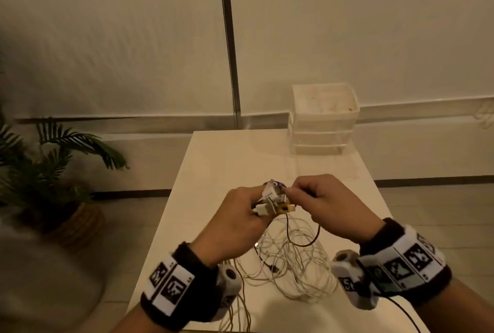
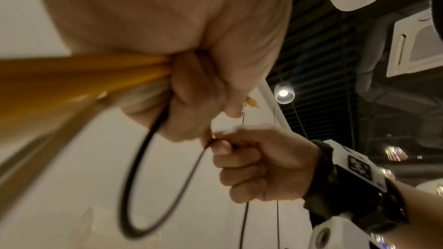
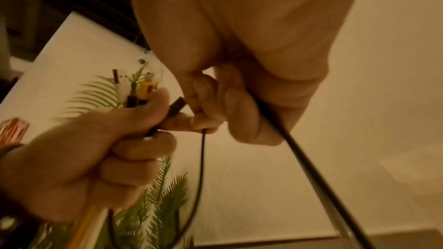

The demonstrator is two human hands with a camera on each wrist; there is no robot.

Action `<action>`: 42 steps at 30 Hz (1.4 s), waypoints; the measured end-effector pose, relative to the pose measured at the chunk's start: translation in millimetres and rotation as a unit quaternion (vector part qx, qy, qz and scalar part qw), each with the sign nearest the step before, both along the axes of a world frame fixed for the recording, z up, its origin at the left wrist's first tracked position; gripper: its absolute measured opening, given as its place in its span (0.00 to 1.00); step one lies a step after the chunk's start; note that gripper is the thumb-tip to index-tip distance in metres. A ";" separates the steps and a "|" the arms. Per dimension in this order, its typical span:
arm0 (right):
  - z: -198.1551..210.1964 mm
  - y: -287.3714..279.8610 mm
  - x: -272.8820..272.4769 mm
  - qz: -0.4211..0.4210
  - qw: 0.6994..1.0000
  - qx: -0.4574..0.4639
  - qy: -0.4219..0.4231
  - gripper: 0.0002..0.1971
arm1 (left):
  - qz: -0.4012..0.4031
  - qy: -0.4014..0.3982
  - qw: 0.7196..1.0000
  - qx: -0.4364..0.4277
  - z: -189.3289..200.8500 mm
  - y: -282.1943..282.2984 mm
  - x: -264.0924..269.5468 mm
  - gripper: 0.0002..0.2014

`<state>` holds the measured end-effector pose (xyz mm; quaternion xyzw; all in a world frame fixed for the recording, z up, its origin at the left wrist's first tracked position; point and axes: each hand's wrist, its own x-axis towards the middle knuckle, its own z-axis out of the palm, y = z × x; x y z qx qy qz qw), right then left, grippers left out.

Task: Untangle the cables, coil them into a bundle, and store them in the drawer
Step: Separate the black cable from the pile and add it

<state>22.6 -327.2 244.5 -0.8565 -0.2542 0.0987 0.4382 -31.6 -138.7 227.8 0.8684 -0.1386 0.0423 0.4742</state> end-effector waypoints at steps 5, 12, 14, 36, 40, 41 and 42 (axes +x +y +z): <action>-2.1 8.7 1.7 -0.032 0.968 0.183 0.171 0.18 | 0.026 -0.040 0.999 -0.022 -6.8 -7.6 10.8 0.05; -8.6 -0.7 6.9 0.040 0.948 0.249 0.194 0.17 | 0.143 -0.049 0.977 -0.153 -9.4 1.0 22.6 0.11; -14.6 -4.5 8.9 0.064 0.953 0.229 0.191 0.15 | 0.184 -0.035 0.950 -0.249 -3.6 12.0 27.9 0.10; -1.9 25.0 25.0 0.043 0.959 0.196 0.201 0.14 | 0.113 -0.135 0.984 0.012 2.8 9.7 37.6 0.16; -8.9 17.7 27.2 0.050 0.955 0.214 0.198 0.14 | 0.230 -0.120 0.964 -0.050 8.7 26.4 46.8 0.17; -11.7 15.1 27.7 0.053 0.956 0.211 0.194 0.14 | 0.260 -0.118 0.955 -0.084 10.7 35.3 50.0 0.17; -14.5 12.8 28.2 0.055 0.959 0.206 0.188 0.14 | 0.291 -0.119 0.942 -0.116 13.2 44.8 53.2 0.16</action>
